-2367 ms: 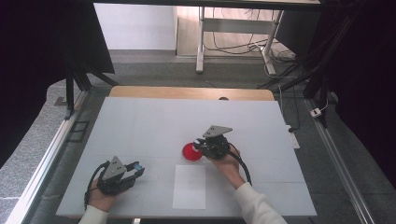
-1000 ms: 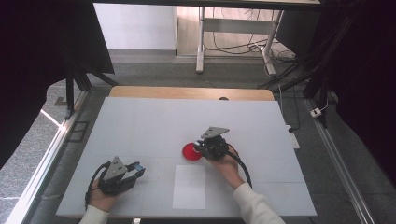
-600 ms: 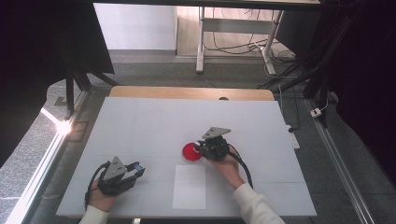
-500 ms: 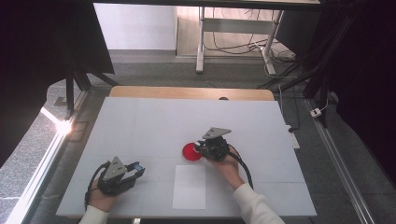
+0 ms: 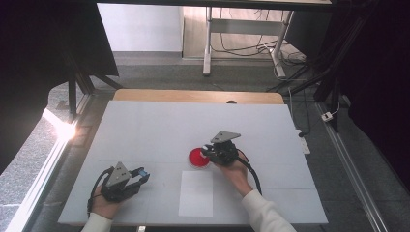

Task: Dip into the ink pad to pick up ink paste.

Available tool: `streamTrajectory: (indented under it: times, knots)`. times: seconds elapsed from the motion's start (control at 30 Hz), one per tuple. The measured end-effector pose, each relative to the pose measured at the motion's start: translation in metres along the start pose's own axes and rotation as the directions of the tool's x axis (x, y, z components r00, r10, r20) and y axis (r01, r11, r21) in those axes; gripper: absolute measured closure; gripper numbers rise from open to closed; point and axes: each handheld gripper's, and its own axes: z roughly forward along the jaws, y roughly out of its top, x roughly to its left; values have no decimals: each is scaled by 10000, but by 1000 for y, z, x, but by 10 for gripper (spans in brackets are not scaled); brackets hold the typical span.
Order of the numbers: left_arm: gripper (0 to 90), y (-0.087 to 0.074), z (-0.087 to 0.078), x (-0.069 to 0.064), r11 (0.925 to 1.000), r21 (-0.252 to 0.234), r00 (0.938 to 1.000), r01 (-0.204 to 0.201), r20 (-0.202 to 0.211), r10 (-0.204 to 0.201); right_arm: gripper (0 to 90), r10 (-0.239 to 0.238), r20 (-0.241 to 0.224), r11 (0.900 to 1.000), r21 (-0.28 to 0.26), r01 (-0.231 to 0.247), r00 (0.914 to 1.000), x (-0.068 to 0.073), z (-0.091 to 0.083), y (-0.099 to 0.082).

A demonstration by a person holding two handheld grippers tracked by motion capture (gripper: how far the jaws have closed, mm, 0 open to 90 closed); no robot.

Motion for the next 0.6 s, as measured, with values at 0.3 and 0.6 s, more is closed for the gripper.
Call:
streamTrajectory:
  times: [0.3,0.6]
  knots:
    - [645,0,0,0,10000,1,10000,-6,3,6,751,336,34,9983,-479,-334,9994,-5,-9,2]
    - [645,0,0,0,10000,6,10000,-17,-10,17,751,456,-42,9963,-734,-457,9990,-7,-13,3]
